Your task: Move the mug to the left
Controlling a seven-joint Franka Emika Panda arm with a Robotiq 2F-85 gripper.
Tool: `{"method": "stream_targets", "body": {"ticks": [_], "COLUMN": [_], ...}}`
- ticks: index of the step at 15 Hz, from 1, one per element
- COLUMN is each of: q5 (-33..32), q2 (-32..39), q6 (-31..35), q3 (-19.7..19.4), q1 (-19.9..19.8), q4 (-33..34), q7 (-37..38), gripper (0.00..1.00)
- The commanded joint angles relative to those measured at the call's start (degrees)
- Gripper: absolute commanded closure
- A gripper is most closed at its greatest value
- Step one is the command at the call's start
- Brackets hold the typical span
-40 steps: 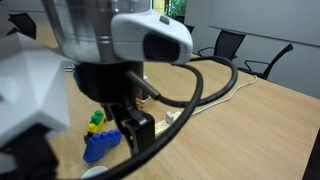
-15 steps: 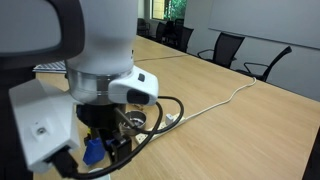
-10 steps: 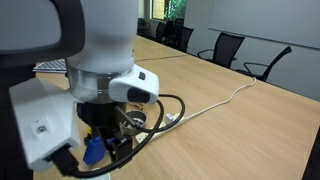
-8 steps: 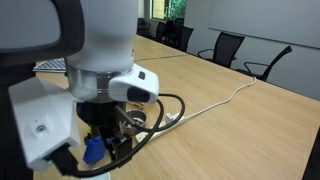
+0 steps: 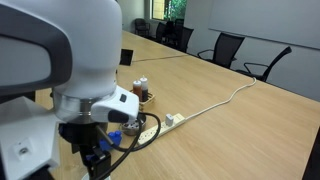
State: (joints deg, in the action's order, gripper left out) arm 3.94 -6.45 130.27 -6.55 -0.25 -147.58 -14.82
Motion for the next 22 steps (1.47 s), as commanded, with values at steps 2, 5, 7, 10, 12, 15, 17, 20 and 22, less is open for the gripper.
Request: {"method": "stream_targets", "body": {"ticks": [2,5,7,10,12,15,17,20,22], "q5": [2.5,1.3,1.3,1.3,1.4,0.5,-0.7,-3.3,-4.6], "q2": [0.0,0.2,0.3,0.3,1.5,3.7,5.3,8.2,9.9], "q6": [3.4,2.2,2.8,3.0,4.2,6.1,7.6,11.5,13.3], "q3": [1.6,2.3,2.5,2.5,3.0,4.6,5.8,7.1,7.2], "q1": [0.2,-0.1,0.1,0.1,0.6,1.3,1.9,2.4,2.2], "q4": [-4.2,-4.6,-5.3,-5.3,-5.4,-5.1,-4.7,-4.2,-3.7], "q7": [-2.0,-0.5,-0.5,-0.5,-0.5,-0.7,-0.4,0.1,0.0], "gripper": [0.00,0.00,0.00,0.00,0.00,0.00,0.00,0.00,0.00]}}
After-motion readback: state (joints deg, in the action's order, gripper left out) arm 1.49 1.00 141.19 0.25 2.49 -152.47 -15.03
